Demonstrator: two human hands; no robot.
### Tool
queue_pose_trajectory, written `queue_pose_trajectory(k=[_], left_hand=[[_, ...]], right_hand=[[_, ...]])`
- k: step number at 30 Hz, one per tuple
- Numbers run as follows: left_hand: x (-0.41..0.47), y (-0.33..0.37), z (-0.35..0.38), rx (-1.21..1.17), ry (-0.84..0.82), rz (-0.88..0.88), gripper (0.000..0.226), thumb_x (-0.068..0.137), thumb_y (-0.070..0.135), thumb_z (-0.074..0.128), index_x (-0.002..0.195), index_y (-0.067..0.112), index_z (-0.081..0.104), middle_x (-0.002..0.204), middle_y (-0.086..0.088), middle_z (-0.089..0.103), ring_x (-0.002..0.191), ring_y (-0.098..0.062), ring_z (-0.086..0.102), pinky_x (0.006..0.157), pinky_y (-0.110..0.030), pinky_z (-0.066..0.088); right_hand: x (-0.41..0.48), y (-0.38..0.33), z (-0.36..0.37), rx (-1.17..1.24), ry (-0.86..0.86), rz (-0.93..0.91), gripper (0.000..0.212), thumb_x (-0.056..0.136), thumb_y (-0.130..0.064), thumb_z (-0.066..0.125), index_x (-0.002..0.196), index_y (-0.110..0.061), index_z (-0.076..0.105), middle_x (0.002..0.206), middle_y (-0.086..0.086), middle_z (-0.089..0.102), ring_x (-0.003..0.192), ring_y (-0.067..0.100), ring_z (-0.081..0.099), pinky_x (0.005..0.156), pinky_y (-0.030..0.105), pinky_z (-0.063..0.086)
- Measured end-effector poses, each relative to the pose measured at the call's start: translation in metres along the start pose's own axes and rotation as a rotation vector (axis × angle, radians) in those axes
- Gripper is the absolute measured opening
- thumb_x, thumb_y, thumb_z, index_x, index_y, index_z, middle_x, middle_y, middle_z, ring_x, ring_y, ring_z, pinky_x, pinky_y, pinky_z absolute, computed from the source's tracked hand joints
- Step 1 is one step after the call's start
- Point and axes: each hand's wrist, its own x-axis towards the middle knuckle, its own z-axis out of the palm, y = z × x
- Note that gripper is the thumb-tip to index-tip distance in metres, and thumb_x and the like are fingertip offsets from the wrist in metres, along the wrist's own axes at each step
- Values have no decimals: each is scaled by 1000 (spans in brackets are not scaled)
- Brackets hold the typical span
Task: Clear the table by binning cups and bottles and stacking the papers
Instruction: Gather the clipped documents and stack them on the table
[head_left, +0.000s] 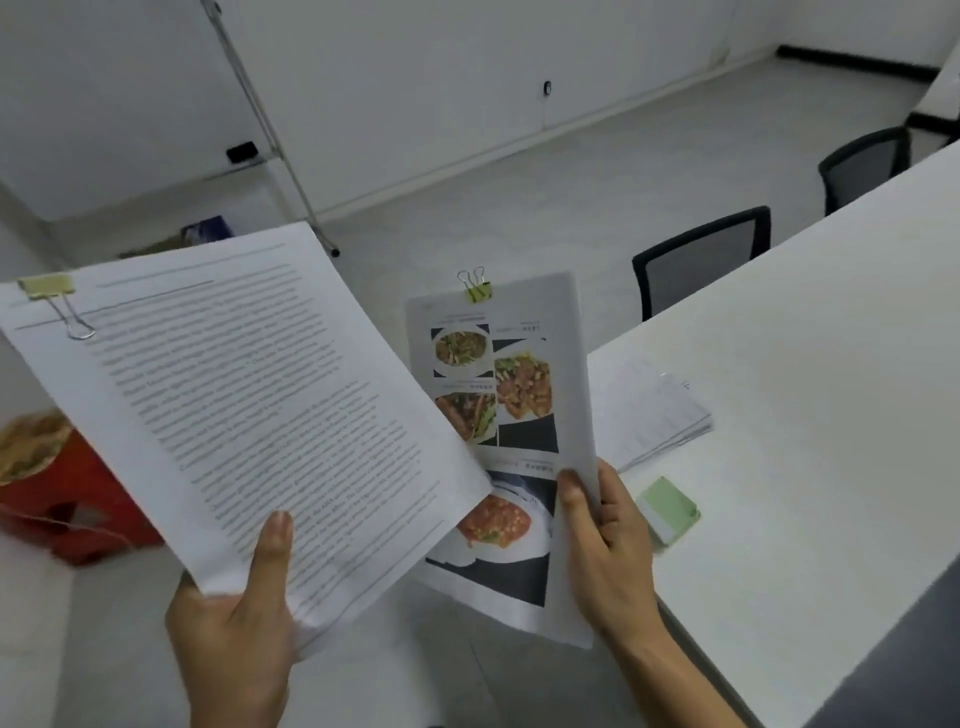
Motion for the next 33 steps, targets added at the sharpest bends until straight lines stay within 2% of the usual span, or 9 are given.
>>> queue_pose_trajectory(k=[2,3,7,14,17,23,27,29,33], left_hand=[[36,-16,37,37,-49,-29,21,84,26,75,99,13,72,101,-3,74,102,-23,68,72,-4,48],[54,-27,59,33,-98,-52,20,84,25,74,100,14,71,102,-3,74,100,-22,69,73,-7,50],[114,-59,161,-5,-412,-118,21,85,21,73,95,38,67,96,31,69,100,6,64,93,-28,48],[208,-68,335,-24,-923,-138,21,89,18,69,104,32,64,101,22,66,89,13,64,87,-26,49],[235,-62,391,-36,-1033,-109,21,89,18,69,104,31,62,101,24,64,87,13,65,81,-18,51],[260,-66,426,6,-1067,-128,23,87,24,71,108,29,63,97,24,68,87,6,67,79,-23,52],[260,-67,416,26,-1009,-164,19,88,20,71,101,32,65,91,30,70,85,12,65,73,-14,54],[259,-65,407,26,-975,-168,26,87,19,72,110,28,63,103,23,68,90,7,65,82,-22,50],[254,-62,397,67,-924,-93,37,85,20,74,120,23,61,116,1,66,103,-15,63,96,-32,45]], right_hand=[[35,5,10,-8,50,12,22,98,-35,49,109,-47,63,100,-20,72,92,10,70,75,28,59],[51,9,13,-12,83,23,25,98,-35,49,108,-53,63,101,-21,72,94,10,70,76,27,59],[109,39,15,-52,312,85,29,101,-23,50,111,-46,65,102,-22,72,95,6,69,79,23,56],[169,65,25,-20,793,357,16,102,-29,49,110,-30,63,93,-13,73,80,4,71,58,13,52],[185,77,27,12,935,442,16,102,-30,50,113,-26,61,104,-5,72,85,6,70,67,20,55],[235,106,25,97,1030,450,18,100,-34,54,114,-29,63,108,-5,74,97,15,71,80,29,58],[267,149,12,-25,1003,636,40,99,-36,55,133,-14,55,131,5,63,113,25,62,91,30,50],[271,174,7,-49,986,788,44,101,-26,51,141,-10,47,139,10,56,123,32,55,102,36,44],[270,199,4,-22,1022,901,42,100,-9,42,142,-8,42,135,17,58,119,37,56,97,36,45]])
